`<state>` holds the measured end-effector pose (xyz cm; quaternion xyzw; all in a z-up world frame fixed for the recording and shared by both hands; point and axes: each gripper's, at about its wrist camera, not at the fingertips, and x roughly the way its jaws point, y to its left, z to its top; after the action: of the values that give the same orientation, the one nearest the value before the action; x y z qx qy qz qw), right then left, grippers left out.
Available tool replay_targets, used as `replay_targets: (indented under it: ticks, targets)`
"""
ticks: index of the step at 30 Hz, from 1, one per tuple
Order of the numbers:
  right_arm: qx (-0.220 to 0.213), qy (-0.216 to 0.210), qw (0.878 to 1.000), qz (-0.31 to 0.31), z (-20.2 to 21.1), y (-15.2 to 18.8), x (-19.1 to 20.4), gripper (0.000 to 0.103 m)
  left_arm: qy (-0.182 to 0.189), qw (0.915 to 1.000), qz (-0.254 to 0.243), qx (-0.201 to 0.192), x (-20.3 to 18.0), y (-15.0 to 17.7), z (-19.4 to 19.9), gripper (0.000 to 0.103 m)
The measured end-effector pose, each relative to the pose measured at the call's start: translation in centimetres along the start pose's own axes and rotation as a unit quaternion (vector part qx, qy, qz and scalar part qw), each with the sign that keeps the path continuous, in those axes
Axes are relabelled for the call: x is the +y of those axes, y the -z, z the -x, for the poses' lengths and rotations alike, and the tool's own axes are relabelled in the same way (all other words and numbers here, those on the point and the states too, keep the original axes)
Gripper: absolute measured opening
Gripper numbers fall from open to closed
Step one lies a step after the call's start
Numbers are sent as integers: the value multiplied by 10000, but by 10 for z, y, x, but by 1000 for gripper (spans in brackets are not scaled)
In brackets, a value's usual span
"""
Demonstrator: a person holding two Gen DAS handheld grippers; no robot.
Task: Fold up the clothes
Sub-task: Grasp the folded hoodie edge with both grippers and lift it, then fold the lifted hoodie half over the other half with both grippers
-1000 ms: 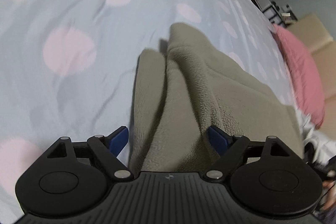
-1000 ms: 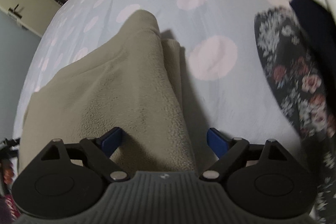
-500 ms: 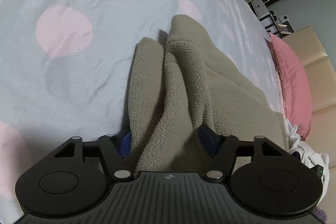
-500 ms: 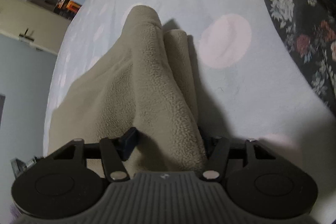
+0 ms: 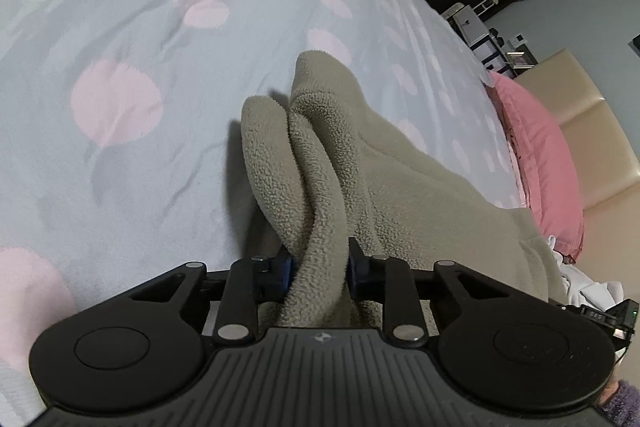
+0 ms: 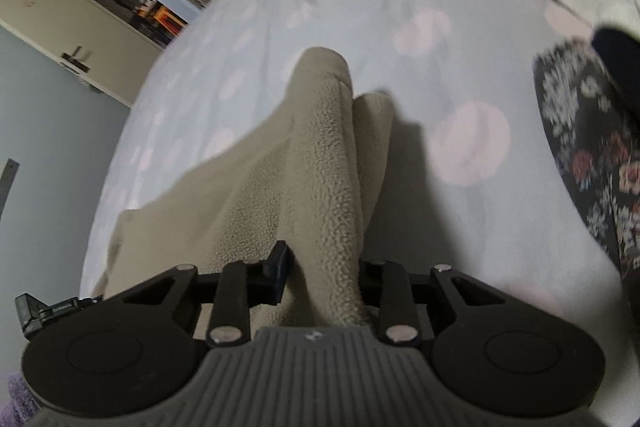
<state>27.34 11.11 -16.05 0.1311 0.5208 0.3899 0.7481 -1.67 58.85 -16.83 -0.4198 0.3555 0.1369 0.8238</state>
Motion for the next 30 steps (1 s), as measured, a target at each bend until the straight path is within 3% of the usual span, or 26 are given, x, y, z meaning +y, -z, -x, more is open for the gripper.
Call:
replay_targets:
  ticks: [8,13,22,30]
  targets:
    - [-343,-238,9986,332,23,-1,45,25,236,9991,-43,-342,-8,-16,27,19]
    - [-343,-373,9971,562,13,3,81,24,223,9980,1,-596,-1,-28,55,19]
    - [-197,-898,9920,869,-44,6,174,24,-320,9929,-118,-1138,42,-81,139,19]
    - [-224,-1431,9813,1265,-133,0,299,24,-962,9775,-193,-1865,87,-163,212,19]
